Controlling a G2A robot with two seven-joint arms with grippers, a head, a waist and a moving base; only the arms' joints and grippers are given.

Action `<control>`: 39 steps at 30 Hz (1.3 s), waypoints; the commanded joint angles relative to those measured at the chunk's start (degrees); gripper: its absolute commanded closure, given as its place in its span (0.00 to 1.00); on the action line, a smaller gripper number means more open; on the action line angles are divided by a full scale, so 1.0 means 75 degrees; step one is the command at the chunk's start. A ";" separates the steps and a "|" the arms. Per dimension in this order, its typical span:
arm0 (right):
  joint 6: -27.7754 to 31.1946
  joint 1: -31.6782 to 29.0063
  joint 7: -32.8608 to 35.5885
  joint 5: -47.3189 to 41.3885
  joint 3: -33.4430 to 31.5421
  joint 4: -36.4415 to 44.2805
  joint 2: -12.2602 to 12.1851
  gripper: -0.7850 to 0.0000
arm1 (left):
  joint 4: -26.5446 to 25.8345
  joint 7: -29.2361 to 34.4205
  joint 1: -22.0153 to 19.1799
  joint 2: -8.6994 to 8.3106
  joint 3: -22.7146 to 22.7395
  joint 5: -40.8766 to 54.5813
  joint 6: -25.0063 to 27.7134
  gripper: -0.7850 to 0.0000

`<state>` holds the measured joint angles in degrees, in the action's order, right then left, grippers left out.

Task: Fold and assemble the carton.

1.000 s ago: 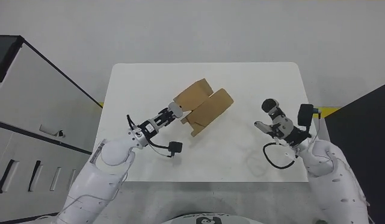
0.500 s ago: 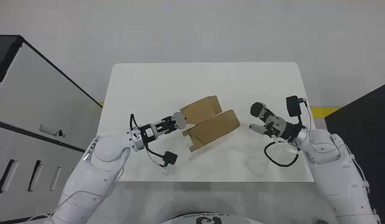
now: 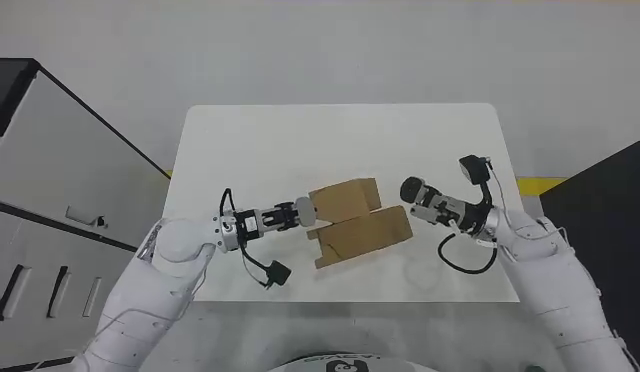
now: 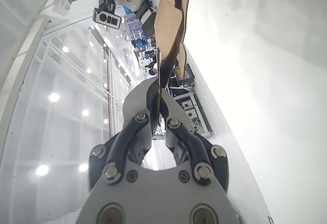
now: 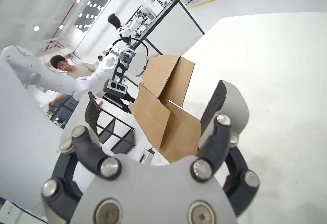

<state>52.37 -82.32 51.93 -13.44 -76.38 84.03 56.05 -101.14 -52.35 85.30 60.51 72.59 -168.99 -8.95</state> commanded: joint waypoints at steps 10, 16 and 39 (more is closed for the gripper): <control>-0.0359 0.0016 0.0260 -0.0589 0.0373 0.0227 -0.0067 0.00 | -0.0051 0.0043 -0.0034 -0.0028 -0.0086 -0.0137 -0.0012 1.00; -0.0879 0.0139 0.0878 -0.1607 0.0599 0.0342 -0.0157 0.00 | -0.0029 -0.0340 -0.0076 -0.0089 -0.0082 -0.0058 0.0030 1.00; -0.1317 0.0675 0.1316 -0.2248 0.1567 -0.0034 -0.0438 0.24 | -0.0028 -0.0640 -0.0219 -0.0222 -0.0265 0.0529 0.0279 1.00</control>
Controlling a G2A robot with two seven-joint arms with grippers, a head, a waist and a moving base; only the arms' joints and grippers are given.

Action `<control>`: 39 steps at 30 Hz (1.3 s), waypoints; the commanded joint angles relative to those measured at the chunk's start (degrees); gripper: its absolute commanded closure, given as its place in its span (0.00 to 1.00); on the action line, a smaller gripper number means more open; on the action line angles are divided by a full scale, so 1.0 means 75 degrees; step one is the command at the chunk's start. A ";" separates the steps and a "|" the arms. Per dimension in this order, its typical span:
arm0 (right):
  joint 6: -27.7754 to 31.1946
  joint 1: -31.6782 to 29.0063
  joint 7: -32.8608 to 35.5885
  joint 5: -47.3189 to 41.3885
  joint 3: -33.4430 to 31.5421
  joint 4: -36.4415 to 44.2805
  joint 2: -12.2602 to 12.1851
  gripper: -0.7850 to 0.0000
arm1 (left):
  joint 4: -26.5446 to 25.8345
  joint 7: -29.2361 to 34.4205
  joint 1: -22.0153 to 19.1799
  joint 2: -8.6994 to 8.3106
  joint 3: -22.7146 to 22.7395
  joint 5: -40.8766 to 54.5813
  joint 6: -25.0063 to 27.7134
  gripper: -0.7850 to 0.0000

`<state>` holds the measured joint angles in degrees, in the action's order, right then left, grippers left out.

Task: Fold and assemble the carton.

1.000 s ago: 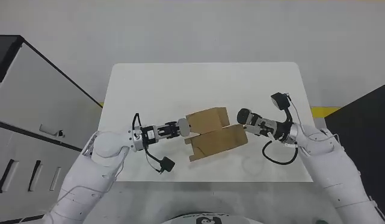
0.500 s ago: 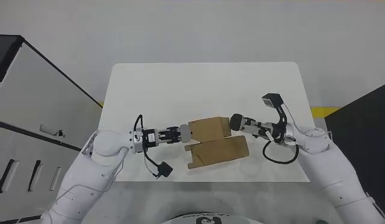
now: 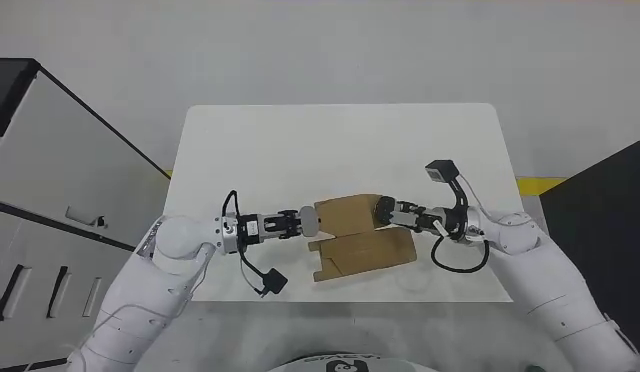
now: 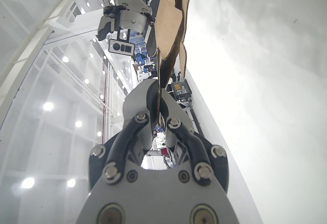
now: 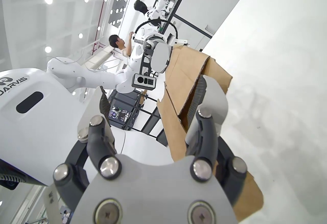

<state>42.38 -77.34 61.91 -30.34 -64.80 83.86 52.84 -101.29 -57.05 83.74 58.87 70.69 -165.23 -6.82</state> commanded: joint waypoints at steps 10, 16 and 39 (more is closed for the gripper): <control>0.0086 0.0177 -0.0086 -0.0081 0.0396 -0.0159 -0.0086 0.40 | -0.0092 0.0154 -0.0082 -0.0055 -0.0062 -0.0071 0.0000 1.00; 0.0082 0.0286 -0.0082 -0.0269 0.0594 -0.0261 -0.0109 0.52 | -0.0168 0.0200 -0.0097 -0.0094 -0.0078 -0.0195 -0.0033 1.00; -0.0326 0.0612 0.0325 -0.0388 0.1058 -0.0678 -0.0130 0.71 | -0.0464 0.0279 -0.0148 -0.0240 -0.0229 -0.0936 -0.0131 1.00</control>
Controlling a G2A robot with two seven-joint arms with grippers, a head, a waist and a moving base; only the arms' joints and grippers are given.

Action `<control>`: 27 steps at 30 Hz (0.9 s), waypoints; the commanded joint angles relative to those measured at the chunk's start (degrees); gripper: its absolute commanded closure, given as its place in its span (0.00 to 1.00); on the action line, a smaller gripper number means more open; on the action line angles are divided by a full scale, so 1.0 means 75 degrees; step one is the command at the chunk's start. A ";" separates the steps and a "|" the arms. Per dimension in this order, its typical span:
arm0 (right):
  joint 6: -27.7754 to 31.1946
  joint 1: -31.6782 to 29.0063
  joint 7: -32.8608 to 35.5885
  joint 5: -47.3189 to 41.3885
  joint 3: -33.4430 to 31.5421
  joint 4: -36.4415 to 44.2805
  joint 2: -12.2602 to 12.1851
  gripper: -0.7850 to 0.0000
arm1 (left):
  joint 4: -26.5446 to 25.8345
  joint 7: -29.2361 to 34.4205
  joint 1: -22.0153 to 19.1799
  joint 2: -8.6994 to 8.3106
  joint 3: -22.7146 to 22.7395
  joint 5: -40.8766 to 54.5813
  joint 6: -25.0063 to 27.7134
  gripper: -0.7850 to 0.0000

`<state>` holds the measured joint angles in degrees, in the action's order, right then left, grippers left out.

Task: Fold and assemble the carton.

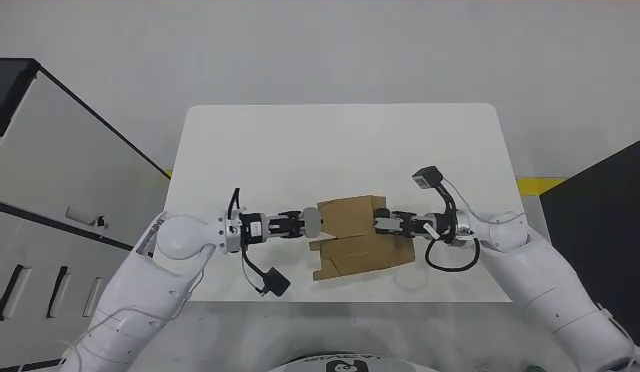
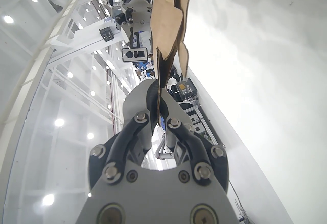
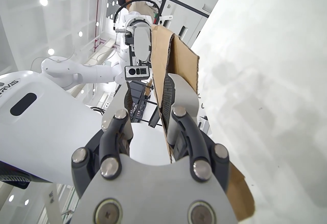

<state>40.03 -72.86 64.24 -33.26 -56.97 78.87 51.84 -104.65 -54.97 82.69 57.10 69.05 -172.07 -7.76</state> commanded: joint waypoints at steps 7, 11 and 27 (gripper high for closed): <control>-0.0092 0.0102 0.0092 -0.0019 0.0119 -0.0125 0.0032 0.82 | -0.0069 0.0011 -0.0038 -0.0041 -0.0063 -0.0117 0.0015 1.00; -0.0104 0.0128 0.0105 -0.0011 0.0164 -0.0158 0.0051 0.91 | -0.0118 0.0016 -0.0030 -0.0062 -0.0094 -0.0168 0.0025 1.00; -0.0140 0.0132 0.0140 0.0267 0.0175 -0.0179 0.0085 1.00 | -0.0250 0.0133 0.0070 -0.0178 -0.0130 -0.0524 0.0174 1.00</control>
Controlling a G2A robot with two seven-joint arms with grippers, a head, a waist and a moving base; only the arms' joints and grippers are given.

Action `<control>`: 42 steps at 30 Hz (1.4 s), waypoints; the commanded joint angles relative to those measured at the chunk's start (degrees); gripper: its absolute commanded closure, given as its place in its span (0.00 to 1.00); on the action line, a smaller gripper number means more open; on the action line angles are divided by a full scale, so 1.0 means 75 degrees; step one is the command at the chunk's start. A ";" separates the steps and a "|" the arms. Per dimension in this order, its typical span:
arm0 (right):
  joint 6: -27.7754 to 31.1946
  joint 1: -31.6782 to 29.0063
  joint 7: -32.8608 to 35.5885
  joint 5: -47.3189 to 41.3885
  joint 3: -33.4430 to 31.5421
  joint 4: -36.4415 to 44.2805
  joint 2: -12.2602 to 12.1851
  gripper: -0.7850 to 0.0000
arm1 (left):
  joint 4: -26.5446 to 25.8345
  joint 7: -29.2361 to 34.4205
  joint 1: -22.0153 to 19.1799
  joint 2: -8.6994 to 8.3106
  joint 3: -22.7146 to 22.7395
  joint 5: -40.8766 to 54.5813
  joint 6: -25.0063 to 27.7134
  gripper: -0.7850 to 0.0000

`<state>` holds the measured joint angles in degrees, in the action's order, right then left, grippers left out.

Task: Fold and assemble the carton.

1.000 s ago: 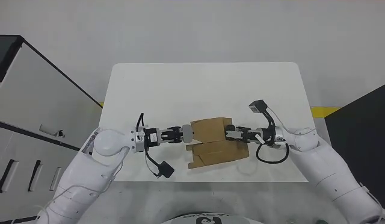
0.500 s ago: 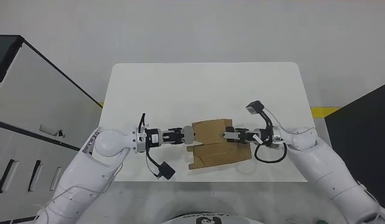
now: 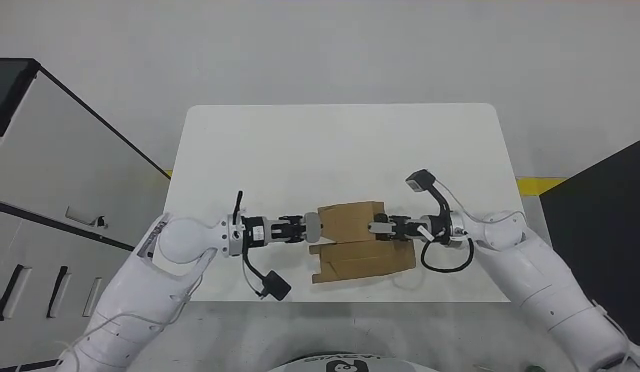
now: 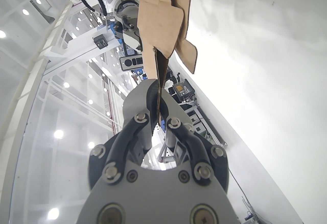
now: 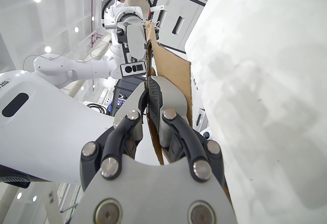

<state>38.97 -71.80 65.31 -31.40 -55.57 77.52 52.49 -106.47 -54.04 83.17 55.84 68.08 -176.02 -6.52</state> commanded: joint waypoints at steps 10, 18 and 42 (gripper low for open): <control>-0.0125 -0.0157 -0.0010 0.0093 -0.0063 0.0154 0.0009 1.00 | -0.0118 0.0116 0.0078 -0.0097 -0.0048 0.0002 0.0015 1.00; -0.0283 -0.0231 0.0050 0.0027 -0.0099 0.0228 0.0024 0.40 | -0.0188 0.0211 0.0071 -0.0192 -0.0036 0.0002 0.0002 1.00; -0.0186 0.0003 0.0186 -0.0358 0.0125 -0.0071 0.0248 0.63 | -0.0286 0.0441 -0.0017 -0.0440 -0.0337 0.0002 -0.0156 1.00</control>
<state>37.58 -71.88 66.73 -34.02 -54.70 77.07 54.28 -108.58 -50.65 83.11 52.57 65.66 -176.00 -7.68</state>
